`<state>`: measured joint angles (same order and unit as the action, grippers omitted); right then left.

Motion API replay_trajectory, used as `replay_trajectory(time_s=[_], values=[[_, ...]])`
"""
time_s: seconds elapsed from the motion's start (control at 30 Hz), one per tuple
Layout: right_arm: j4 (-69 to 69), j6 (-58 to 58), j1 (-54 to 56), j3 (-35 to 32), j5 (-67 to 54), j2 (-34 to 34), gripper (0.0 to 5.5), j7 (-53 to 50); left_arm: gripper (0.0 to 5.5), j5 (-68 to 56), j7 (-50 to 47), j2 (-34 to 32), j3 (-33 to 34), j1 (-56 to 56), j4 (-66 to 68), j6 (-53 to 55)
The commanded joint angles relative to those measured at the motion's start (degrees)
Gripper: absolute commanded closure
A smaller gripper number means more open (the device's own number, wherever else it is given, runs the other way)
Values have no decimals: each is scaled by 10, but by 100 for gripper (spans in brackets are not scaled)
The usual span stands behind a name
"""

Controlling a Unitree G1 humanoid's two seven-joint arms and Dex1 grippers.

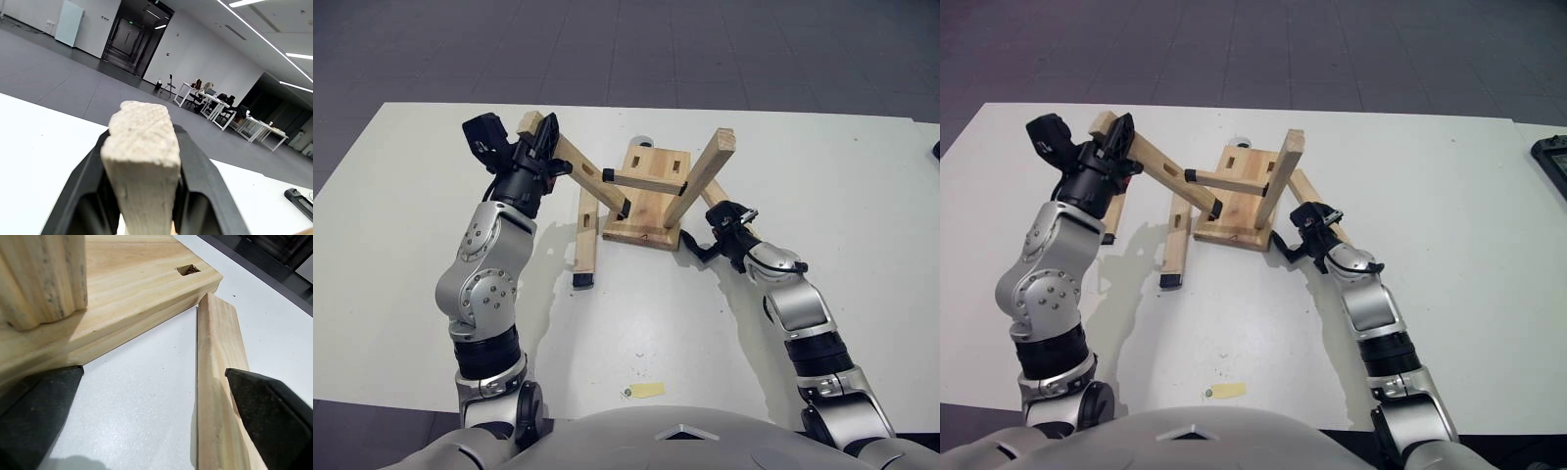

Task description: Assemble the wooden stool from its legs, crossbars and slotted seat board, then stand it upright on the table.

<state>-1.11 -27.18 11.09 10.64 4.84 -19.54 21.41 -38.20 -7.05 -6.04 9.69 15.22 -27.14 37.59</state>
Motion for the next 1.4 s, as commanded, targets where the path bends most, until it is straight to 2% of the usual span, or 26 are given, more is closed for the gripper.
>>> replay_trajectory(time_s=[0.03, 0.23, 0.47, 0.87, 1.4], values=[[4, -12, -13, -2, 0, 3, 10, -2, 445, 22, -12, -32, -12, -31, 14, 73], [-1, -15, -20, -6, 0, 8, 10, -10, 445, -1, -25, -44, 10, -23, -1, 117], [-8, -21, -30, -11, -5, 11, 10, -13, 445, -106, -68, -21, 78, 5, -24, 165], [-2, -23, -25, -14, -6, 14, 10, -11, 445, -211, -121, -19, 126, 56, -17, 170], [-9, -29, -33, -19, -15, 12, 10, -11, 445, -261, -150, -74, 128, 54, -15, 172]])
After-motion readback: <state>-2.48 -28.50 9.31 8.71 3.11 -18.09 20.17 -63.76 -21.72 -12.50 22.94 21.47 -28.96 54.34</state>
